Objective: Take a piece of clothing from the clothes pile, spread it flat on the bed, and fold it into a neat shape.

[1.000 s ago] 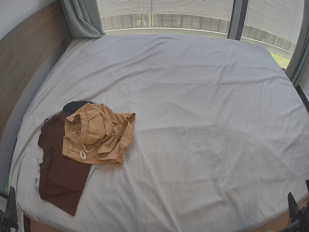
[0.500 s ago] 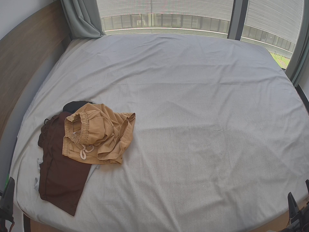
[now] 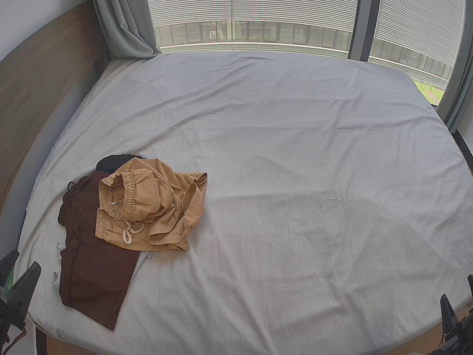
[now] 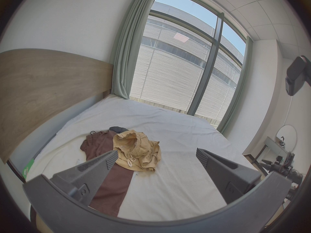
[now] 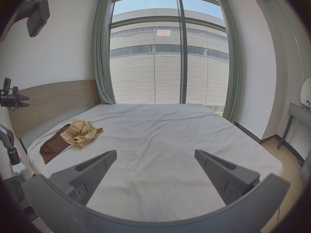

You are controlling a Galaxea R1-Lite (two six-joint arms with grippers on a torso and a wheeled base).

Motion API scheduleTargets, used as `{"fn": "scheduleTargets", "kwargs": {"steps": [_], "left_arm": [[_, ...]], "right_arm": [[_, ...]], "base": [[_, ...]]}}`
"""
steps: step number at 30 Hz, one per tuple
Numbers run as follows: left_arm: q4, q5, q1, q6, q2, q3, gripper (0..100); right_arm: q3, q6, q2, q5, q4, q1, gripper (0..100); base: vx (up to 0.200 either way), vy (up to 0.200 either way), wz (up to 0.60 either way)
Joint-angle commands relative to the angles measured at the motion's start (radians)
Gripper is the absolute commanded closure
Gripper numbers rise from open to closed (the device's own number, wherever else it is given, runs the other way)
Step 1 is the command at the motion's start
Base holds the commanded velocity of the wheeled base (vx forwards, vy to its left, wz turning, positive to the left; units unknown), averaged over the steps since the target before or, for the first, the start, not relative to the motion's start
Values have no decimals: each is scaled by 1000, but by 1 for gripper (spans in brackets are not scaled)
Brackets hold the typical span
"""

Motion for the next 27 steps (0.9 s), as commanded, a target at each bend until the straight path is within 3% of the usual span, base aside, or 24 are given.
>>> {"fn": "scheduleTargets", "kwargs": {"steps": [1,18,20,27], "left_arm": [[-8,-16,0,-19,65,-20,0],[-48,-217,20,-22,322,-95,0],[-60,-223,41,-19,365,-111,0],[-182,-406,222,-15,527,-128,0]], "right_arm": [[16,-1,-17,0,0,2,0],[16,1,-17,2,1,2,0],[18,2,-17,2,0,2,0],[16,1,-17,2,1,2,0]], "base": [[0,0,0],[0,0,0],[0,0,0],[0,0,0]]}}
